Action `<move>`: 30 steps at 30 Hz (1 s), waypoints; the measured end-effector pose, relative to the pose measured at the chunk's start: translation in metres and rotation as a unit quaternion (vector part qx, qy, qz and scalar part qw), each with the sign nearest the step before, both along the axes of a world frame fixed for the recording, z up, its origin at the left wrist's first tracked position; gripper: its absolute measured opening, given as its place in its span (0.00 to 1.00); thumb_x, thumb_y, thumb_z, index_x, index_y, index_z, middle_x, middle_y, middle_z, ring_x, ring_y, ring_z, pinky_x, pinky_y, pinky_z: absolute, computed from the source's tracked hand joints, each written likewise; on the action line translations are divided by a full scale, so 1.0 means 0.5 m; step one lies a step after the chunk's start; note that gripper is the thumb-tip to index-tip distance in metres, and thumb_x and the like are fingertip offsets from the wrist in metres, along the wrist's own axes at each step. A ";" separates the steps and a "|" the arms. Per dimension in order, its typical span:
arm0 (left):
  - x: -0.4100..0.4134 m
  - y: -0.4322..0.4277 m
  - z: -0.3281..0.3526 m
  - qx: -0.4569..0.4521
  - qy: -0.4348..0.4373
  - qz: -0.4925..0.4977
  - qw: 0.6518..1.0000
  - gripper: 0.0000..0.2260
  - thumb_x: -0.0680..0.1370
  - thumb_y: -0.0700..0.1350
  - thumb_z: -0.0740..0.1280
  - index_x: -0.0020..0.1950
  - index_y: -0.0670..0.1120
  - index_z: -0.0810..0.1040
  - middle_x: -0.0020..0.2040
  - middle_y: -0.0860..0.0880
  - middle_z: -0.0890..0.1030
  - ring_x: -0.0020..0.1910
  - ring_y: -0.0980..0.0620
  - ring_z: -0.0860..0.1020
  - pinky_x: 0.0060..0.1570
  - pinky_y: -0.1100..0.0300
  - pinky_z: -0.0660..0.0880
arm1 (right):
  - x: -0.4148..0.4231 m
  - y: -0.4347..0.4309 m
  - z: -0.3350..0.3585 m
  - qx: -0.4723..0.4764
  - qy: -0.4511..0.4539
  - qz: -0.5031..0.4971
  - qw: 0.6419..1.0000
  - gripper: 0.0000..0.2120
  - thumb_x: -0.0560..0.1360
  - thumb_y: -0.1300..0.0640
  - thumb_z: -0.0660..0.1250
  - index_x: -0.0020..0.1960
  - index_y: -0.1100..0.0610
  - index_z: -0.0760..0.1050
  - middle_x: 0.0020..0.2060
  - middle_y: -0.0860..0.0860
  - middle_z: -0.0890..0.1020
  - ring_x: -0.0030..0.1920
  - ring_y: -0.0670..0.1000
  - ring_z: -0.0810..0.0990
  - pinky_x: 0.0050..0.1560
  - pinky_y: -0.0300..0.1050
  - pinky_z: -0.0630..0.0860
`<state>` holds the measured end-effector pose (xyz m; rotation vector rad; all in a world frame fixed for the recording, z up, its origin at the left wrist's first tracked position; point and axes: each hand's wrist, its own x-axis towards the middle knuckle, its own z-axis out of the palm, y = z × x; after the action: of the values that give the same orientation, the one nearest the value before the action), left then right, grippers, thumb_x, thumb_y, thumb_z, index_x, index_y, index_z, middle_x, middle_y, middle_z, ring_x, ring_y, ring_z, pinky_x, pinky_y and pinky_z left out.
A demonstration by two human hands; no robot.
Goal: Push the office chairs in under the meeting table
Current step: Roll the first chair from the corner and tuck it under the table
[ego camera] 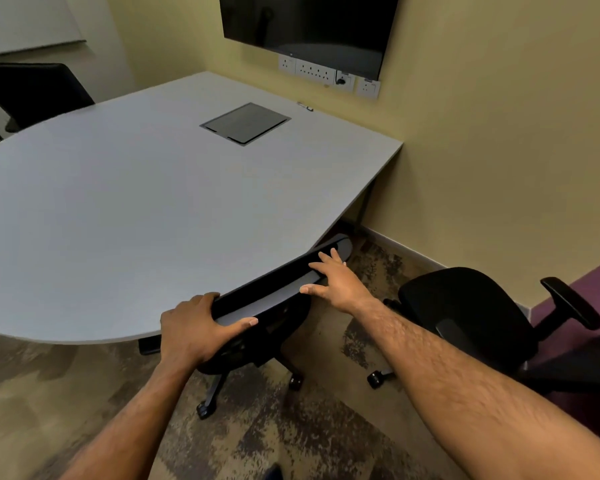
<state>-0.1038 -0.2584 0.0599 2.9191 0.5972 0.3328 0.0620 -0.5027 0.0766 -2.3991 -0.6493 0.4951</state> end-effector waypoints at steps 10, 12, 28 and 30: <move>0.057 0.023 -0.020 0.009 -0.003 -0.006 1.000 0.47 0.62 0.86 0.51 0.63 0.54 0.81 0.53 0.54 0.86 0.52 0.49 0.84 0.42 0.54 0.78 | 0.049 0.010 -0.008 0.011 -0.003 -0.009 1.000 0.37 0.75 0.41 0.72 0.78 0.53 0.65 0.82 0.50 0.54 0.81 0.51 0.41 0.80 0.56 0.45; 0.069 0.017 -0.022 0.011 0.000 -0.005 1.000 0.47 0.62 0.86 0.51 0.63 0.54 0.81 0.53 0.54 0.86 0.51 0.49 0.84 0.41 0.55 0.77 | 0.065 0.004 -0.007 0.015 0.006 -0.012 1.000 0.37 0.75 0.41 0.72 0.78 0.52 0.65 0.82 0.50 0.54 0.81 0.51 0.41 0.80 0.56 0.45; 0.072 -0.033 0.005 -0.099 0.147 0.009 0.984 0.46 0.67 0.78 0.45 0.79 0.55 0.62 0.77 0.51 0.68 0.76 0.48 0.65 0.74 0.38 0.54 | 0.086 -0.140 -0.030 -0.078 -0.139 0.206 0.965 0.46 0.76 0.49 0.72 0.83 0.50 0.45 0.82 0.49 0.40 0.81 0.51 0.38 0.80 0.53 0.45; 0.077 -0.083 0.003 -0.100 0.117 0.007 0.988 0.40 0.71 0.69 0.46 0.80 0.53 0.59 0.79 0.49 0.64 0.78 0.46 0.62 0.75 0.38 0.51 | 0.088 -0.186 -0.043 -0.070 -0.143 0.209 0.965 0.45 0.77 0.51 0.72 0.83 0.50 0.45 0.82 0.49 0.39 0.81 0.50 0.38 0.80 0.53 0.43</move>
<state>-0.0653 -0.2999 0.0615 2.7788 0.6418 -0.0678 0.1058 -0.5958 0.0551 -2.4926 -1.3049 0.3733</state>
